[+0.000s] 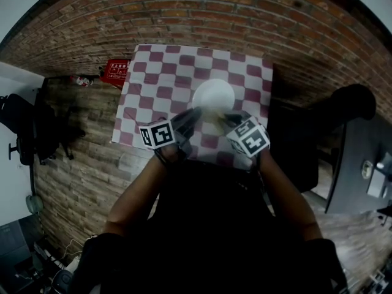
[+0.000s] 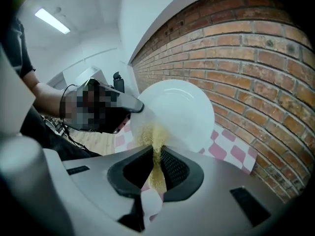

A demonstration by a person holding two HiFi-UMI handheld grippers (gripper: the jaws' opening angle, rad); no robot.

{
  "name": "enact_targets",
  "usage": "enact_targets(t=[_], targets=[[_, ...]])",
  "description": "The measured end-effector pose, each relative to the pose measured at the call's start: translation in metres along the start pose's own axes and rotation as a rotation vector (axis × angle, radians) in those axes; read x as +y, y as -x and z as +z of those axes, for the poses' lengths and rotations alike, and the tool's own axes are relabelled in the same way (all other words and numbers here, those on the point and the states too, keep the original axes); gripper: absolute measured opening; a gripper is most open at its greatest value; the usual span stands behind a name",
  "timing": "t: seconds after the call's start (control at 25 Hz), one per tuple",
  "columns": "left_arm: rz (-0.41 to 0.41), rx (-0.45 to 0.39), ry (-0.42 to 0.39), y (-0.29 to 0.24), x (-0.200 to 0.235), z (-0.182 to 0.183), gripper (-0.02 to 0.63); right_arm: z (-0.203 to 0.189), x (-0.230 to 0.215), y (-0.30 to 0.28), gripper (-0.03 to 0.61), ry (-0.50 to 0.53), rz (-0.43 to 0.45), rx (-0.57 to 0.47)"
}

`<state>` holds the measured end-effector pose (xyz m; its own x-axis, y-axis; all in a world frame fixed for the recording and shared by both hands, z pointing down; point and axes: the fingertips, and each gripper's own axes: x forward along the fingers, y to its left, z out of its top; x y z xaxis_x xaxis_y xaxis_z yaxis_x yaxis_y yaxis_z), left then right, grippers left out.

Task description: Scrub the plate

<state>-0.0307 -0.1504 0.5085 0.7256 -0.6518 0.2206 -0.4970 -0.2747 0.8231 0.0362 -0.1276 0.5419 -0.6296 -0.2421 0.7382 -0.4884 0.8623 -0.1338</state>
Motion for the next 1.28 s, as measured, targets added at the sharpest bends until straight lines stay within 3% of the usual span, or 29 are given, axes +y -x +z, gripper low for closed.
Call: enact_targets(t=[0.24, 0.52, 0.8, 1.08, 1.28], targets=[[-0.009, 0.022, 0.001, 0.004, -0.004, -0.010, 0.025, -0.008, -0.054, 0.015, 0.046, -0.027, -0.107, 0.015], [-0.065, 0.061, 0.064, -0.003, -0.021, -0.031, 0.026, 0.039, -0.081, 0.039, 0.046, 0.017, -0.223, -0.059], [-0.083, 0.058, 0.078, -0.016, -0.030, -0.028, 0.028, 0.068, -0.032, 0.028, 0.046, 0.126, -0.176, -0.092], [-0.064, 0.025, 0.087, -0.006, -0.016, -0.013, 0.028, 0.033, -0.003, 0.018, 0.046, 0.085, -0.080, -0.048], [-0.050, 0.010, 0.112, 0.007, -0.007, -0.013, 0.028, 0.005, -0.021, 0.020, 0.046, 0.046, -0.101, 0.014]])
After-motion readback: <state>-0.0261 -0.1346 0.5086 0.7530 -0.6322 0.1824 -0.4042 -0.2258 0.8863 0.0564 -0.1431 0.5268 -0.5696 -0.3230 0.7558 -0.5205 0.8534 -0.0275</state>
